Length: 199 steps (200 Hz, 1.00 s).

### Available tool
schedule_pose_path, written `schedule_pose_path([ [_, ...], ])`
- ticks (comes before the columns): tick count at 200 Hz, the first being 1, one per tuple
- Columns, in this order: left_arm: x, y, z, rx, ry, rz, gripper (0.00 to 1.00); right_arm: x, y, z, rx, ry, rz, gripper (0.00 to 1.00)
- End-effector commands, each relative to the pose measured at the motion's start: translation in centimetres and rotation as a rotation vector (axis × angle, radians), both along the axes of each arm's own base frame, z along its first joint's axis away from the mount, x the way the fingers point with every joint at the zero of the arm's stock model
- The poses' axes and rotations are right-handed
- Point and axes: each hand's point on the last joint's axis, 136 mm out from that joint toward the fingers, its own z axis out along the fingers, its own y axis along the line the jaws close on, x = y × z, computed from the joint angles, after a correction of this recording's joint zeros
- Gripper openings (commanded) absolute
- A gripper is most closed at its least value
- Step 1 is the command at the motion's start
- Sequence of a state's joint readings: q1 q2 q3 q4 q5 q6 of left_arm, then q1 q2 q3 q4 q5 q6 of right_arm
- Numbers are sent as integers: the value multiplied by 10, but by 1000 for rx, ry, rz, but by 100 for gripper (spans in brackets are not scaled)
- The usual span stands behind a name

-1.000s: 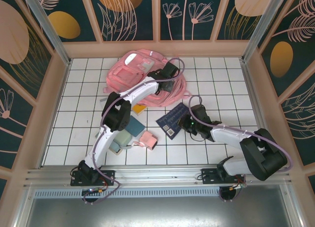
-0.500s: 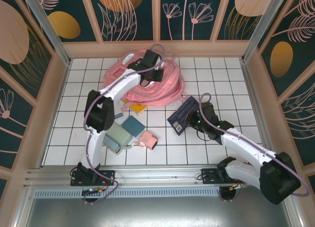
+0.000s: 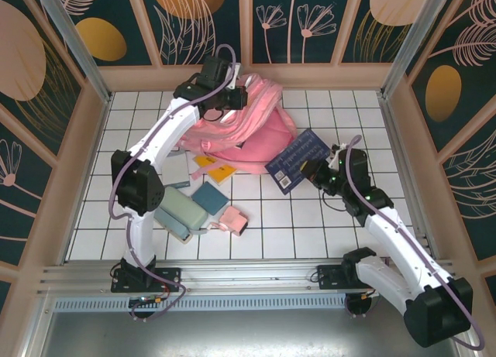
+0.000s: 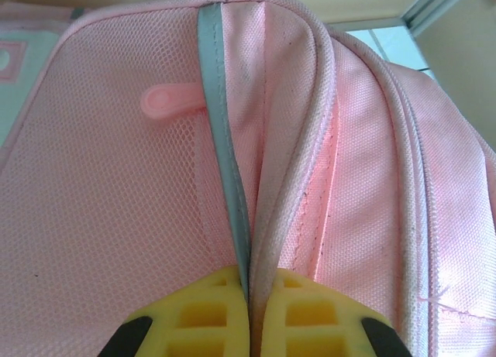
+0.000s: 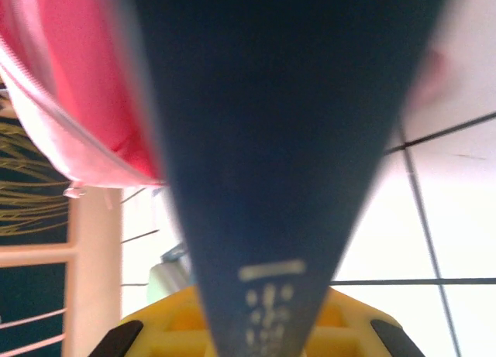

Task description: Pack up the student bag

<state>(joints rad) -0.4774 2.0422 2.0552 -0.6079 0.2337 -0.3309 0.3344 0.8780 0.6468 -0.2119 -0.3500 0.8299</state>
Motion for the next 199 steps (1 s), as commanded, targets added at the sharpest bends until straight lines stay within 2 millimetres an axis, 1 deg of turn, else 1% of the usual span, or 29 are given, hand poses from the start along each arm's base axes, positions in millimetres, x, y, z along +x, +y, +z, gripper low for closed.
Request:
schedule_pose_path([
  [1,-25,-19,99,-194,-169,-134,0,11,16,52,117,-120,55,0],
  [22,-32,-25,116,-257,-177,-171,0,27,22,51,165,-107,52,0],
  [57,-41,-32,138,-322,-191,-217,0,61,31,45,297,-63,-2,0],
  [75,-42,-33,140,-336,-188,-220,0,80,33,41,342,-47,-53,0],
  [85,-43,-35,140,-349,-180,-232,0,89,36,39,371,-41,-69,0],
  [97,-44,-37,140,-364,-172,-240,0,101,42,31,386,-6,-94,0],
  [106,-45,-38,141,-374,-171,-248,0,110,48,22,393,31,-108,0],
  [122,-47,-39,144,-385,-174,-253,0,123,63,14,424,47,-94,0],
  [131,-47,-39,147,-388,-178,-254,0,128,73,15,457,38,-71,0],
  [145,-49,-38,151,-393,-184,-256,0,137,88,27,491,-4,-32,0],
  [165,-52,-37,155,-404,-186,-261,0,151,102,22,441,12,-38,0],
  [184,-53,-35,159,-411,-190,-260,0,161,113,6,375,36,-34,0],
  [193,-53,-33,161,-414,-195,-257,0,165,116,-7,336,66,-42,0],
  [199,-54,-32,163,-416,-199,-256,0,167,116,-20,304,100,-51,0],
])
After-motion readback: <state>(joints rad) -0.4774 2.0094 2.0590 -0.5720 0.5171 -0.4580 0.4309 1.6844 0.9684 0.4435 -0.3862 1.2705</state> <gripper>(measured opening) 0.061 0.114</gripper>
